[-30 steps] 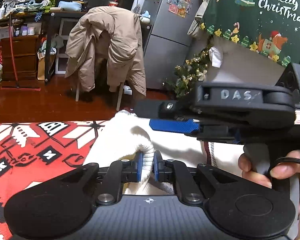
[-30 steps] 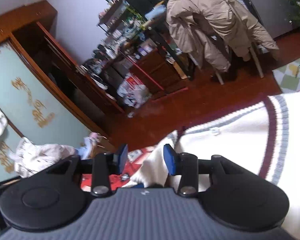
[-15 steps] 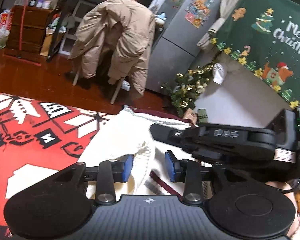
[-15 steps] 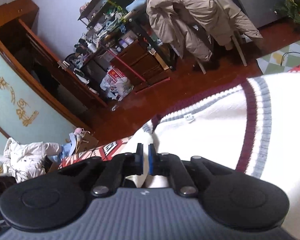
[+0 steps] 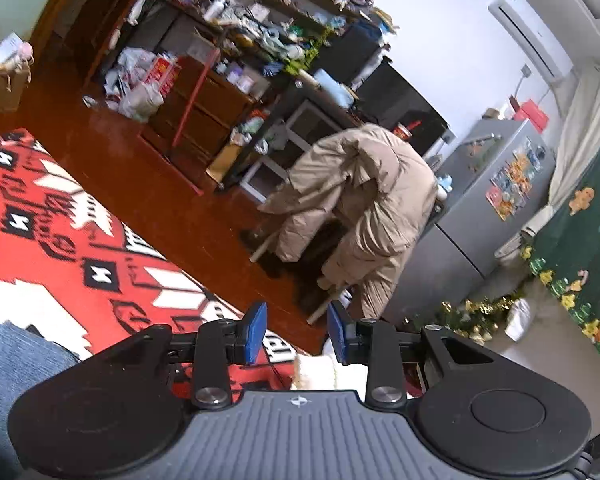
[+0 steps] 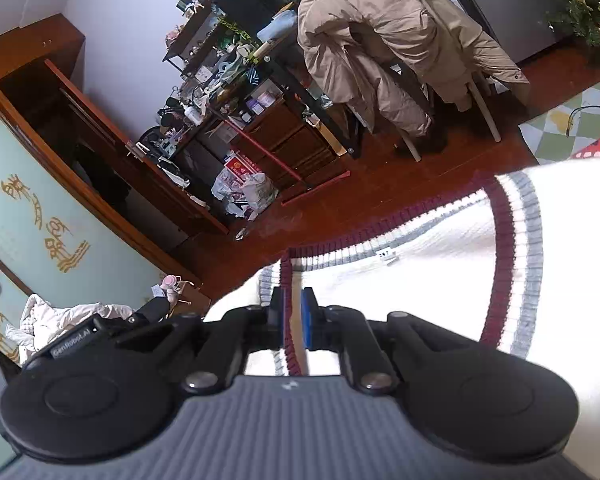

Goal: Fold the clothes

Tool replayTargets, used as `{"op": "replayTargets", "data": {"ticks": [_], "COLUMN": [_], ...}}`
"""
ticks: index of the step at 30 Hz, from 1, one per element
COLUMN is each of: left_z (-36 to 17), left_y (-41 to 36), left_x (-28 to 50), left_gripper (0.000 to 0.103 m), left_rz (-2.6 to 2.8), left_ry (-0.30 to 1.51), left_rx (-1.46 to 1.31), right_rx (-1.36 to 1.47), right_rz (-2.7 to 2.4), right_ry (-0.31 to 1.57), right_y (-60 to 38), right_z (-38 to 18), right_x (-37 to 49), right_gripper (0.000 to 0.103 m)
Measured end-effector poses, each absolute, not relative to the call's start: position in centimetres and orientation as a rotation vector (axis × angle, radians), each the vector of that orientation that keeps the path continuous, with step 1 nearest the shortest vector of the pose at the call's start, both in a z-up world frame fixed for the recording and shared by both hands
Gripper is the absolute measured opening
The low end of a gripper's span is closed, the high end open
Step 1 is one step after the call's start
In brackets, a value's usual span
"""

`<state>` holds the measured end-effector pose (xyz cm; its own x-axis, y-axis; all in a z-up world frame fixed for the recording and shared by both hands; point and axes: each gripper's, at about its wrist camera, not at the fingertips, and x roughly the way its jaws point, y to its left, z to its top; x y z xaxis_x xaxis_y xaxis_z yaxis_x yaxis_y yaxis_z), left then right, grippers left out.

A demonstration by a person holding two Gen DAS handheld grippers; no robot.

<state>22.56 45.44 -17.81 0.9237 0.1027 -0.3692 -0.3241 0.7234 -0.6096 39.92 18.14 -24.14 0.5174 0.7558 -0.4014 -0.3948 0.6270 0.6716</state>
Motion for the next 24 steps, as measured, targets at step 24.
{"op": "replayTargets", "data": {"ticks": [24], "left_z": [-17.0], "left_y": [47.5], "left_x": [28.7], "left_gripper": [0.024], "left_rz": [0.133], "left_ry": [0.676], "left_rx": [-0.517], "right_rx": [0.689], "right_rz": [0.724], "right_ry": [0.681], "right_y": [12.5], "right_z": [-23.6], "right_x": [41.7], "right_gripper": [0.017]}}
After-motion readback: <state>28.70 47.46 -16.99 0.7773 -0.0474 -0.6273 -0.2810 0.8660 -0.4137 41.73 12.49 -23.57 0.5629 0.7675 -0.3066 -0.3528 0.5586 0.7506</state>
